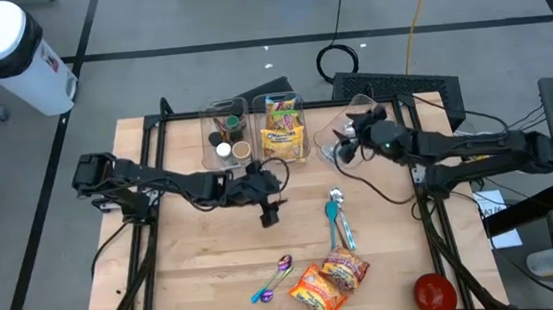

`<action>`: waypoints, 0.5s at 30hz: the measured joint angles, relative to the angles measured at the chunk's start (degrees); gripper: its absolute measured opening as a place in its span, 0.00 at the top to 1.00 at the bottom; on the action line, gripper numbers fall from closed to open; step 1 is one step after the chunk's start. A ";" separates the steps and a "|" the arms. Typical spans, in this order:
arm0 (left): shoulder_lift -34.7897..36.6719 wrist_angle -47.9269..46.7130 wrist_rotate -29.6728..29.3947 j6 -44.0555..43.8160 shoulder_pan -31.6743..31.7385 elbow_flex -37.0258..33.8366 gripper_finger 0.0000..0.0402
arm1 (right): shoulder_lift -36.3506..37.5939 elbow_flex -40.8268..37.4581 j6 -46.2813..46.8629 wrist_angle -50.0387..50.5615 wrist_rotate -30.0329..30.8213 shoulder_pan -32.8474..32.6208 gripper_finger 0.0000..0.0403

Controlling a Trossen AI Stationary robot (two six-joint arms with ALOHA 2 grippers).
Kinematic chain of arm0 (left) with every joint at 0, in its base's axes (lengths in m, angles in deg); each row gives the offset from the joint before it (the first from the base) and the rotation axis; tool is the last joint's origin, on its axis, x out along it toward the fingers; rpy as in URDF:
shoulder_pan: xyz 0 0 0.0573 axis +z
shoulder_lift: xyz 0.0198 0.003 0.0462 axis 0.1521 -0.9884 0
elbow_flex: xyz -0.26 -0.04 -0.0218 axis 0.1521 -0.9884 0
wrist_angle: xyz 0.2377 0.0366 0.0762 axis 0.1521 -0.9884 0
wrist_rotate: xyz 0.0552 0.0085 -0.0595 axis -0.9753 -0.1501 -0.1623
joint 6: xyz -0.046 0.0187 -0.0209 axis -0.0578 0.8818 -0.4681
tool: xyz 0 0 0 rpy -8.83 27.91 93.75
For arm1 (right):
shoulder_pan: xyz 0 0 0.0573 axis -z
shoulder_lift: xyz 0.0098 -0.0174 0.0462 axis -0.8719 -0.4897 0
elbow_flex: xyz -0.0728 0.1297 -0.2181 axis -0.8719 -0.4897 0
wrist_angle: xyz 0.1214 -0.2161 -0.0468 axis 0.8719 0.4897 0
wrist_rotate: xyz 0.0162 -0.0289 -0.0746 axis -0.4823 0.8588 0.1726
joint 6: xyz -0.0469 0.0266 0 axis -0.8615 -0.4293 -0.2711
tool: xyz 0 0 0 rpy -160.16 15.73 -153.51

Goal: Pick & Place Food Item
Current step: Put the blue spoon into the right transparent bin

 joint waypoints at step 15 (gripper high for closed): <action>0.00 5.46 20.72 -2.93 -7.45 -6.64 0.33 | 1.14 0.00 8.69 -1.05 0.20 -18.70 0.31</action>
